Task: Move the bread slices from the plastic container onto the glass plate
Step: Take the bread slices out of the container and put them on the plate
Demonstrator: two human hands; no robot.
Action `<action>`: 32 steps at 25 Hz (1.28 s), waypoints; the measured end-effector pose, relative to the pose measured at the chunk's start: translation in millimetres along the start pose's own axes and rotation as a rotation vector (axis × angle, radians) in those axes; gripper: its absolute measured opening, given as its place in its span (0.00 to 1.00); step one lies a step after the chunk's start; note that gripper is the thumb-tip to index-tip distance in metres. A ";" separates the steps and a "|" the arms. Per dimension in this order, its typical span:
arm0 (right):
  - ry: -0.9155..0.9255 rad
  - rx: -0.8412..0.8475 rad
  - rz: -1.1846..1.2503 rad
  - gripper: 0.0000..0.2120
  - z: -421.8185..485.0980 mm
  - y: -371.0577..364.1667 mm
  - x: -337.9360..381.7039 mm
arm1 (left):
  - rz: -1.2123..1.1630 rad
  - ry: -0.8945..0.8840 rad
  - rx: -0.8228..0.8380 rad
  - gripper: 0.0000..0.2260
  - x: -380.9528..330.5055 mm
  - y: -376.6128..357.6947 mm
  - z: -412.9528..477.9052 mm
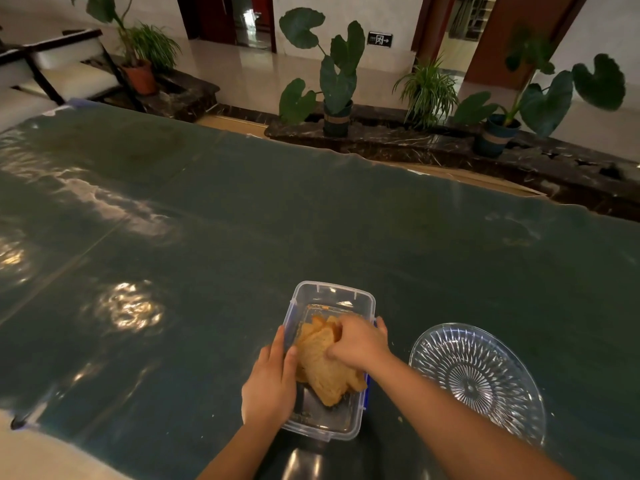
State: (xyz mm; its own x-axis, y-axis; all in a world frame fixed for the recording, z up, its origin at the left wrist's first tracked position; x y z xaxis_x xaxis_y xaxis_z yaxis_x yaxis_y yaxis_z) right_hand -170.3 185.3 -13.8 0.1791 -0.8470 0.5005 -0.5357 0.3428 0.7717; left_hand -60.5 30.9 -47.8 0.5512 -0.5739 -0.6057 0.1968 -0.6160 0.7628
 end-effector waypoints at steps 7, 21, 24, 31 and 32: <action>-0.095 -0.360 0.727 0.14 -65.4 66.8 -55.8 | -0.017 0.025 0.010 0.29 1.8 0.3 -0.4; -0.417 -0.502 1.126 0.20 -135.0 52.8 -265.2 | 0.409 -0.319 -0.044 0.31 -30.0 -12.8 -9.9; -0.427 -0.462 0.877 0.18 -130.9 47.4 -268.1 | 0.440 -0.359 -0.004 0.32 -31.0 -19.6 -9.1; -0.426 -0.419 0.337 0.16 -135.1 66.5 -264.1 | 0.480 -0.353 0.030 0.34 -25.2 -26.6 -5.8; -0.426 -0.441 0.305 0.18 -138.1 70.4 -261.6 | 0.484 -0.355 0.031 0.34 -25.4 -27.0 -6.0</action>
State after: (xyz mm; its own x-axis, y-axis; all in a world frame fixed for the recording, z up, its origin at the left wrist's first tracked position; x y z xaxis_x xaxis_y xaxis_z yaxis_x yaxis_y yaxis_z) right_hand -140.9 487.1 -36.2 -0.3147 -0.7417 0.5924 -0.1085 0.6481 0.7538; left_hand -75.0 65.4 -51.6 0.2662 -0.9351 -0.2339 -0.0359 -0.2521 0.9670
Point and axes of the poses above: each hand's wrist, its own z-axis towards the middle knuckle, its own y-axis out of the back of the hand, x = y × z, the point moved 10 cm from there along z, towards the middle knuckle, and after that the axes turned 8 degrees about y, right-handed, at the moved point
